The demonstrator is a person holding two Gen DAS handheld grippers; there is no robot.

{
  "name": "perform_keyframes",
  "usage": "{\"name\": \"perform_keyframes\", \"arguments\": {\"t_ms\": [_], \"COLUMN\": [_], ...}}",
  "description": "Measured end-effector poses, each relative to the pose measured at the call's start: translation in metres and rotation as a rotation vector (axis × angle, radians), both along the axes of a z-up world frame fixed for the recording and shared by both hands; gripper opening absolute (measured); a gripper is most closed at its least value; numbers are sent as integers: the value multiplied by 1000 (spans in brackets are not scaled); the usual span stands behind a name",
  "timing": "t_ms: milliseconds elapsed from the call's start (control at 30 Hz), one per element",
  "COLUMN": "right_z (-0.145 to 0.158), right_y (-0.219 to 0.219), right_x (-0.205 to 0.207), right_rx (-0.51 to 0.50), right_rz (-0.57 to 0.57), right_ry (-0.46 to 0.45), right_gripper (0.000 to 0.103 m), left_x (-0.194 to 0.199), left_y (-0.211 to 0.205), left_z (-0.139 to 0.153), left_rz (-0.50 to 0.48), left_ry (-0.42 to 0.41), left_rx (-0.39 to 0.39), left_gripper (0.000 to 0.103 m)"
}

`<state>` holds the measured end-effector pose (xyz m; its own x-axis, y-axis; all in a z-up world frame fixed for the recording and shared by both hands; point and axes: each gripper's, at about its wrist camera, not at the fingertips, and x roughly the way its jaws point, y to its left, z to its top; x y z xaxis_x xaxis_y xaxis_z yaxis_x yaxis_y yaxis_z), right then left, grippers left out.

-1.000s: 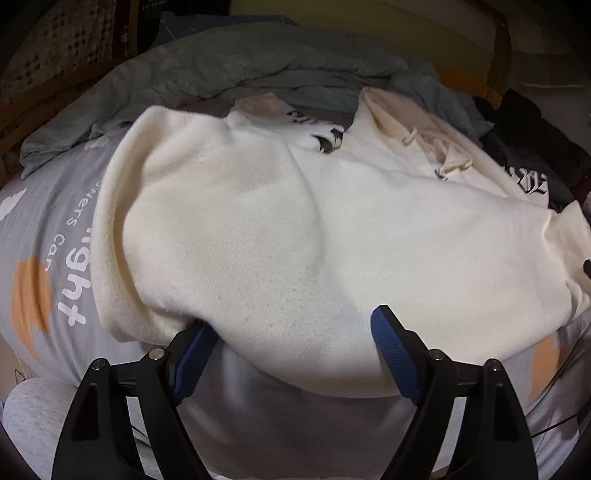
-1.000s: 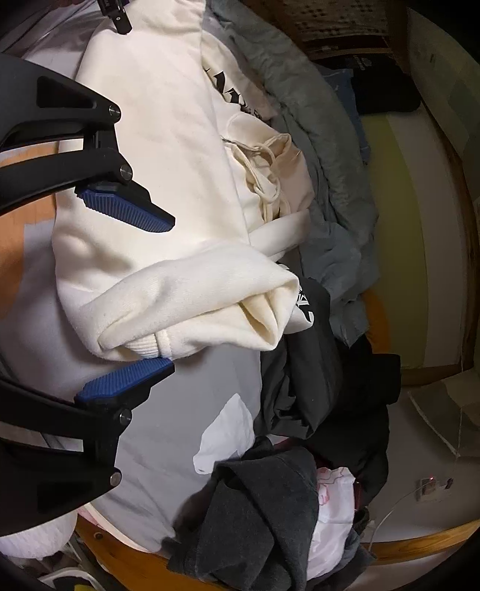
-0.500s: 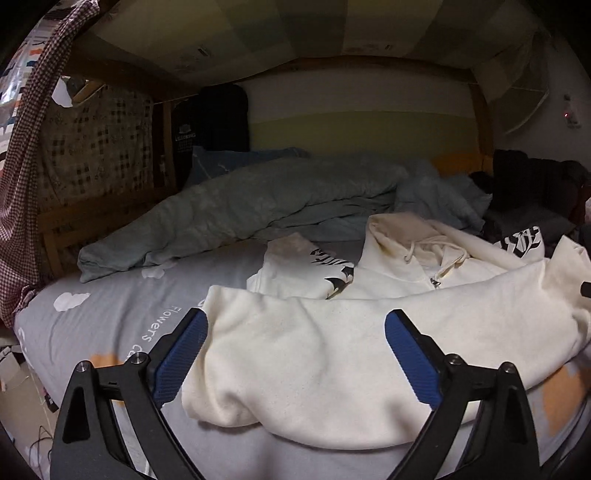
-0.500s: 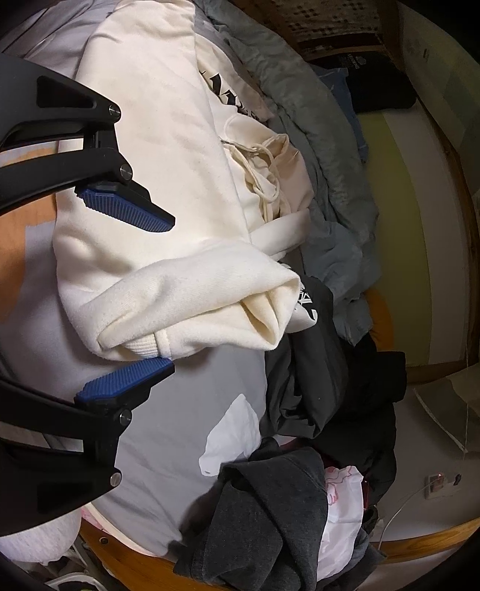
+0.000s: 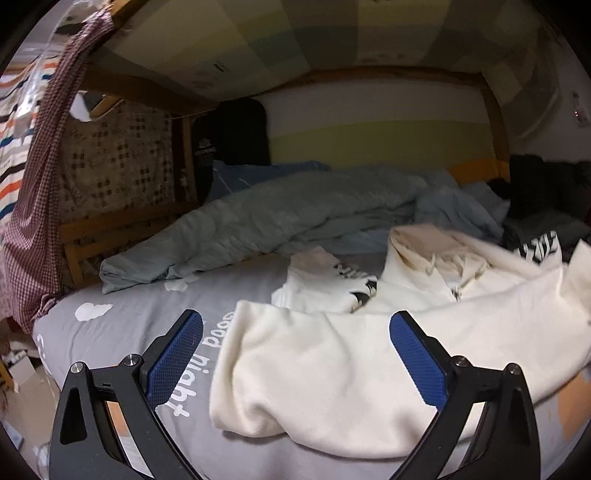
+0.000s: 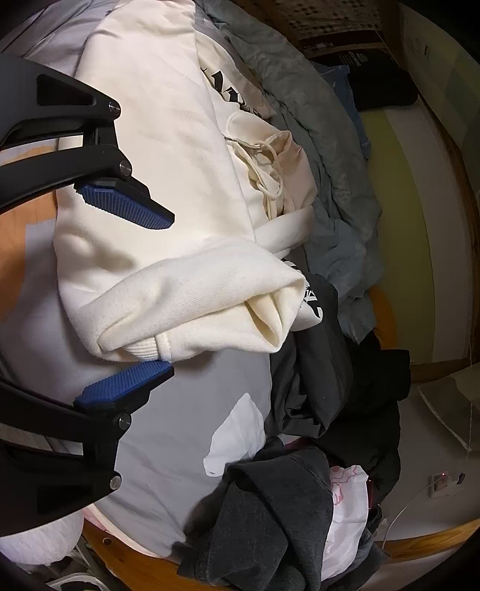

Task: Fold large clothes
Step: 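Open both grippers and pull them back from the folded hoodie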

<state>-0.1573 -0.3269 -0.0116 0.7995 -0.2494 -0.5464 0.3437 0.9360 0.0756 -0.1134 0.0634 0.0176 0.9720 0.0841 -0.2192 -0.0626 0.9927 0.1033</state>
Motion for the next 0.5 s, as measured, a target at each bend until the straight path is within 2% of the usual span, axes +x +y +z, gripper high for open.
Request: {"name": "perform_keyframes", "arguments": {"t_ms": [167, 267, 500], "right_z": [-1, -2, -2], "right_y": [2, 5, 9], "right_x": [2, 5, 5], "right_rx": [-21, -29, -44], "right_rz": [3, 3, 3], "right_ry": [4, 8, 5], "right_gripper": [79, 80, 81], "left_x": [1, 10, 26], "left_y": [7, 10, 9], "left_z": [10, 19, 41], "left_rz": [29, 105, 90], "left_ry": [-16, -7, -74], "left_rx": [-4, 9, -8], "left_gripper": [101, 101, 102]}}
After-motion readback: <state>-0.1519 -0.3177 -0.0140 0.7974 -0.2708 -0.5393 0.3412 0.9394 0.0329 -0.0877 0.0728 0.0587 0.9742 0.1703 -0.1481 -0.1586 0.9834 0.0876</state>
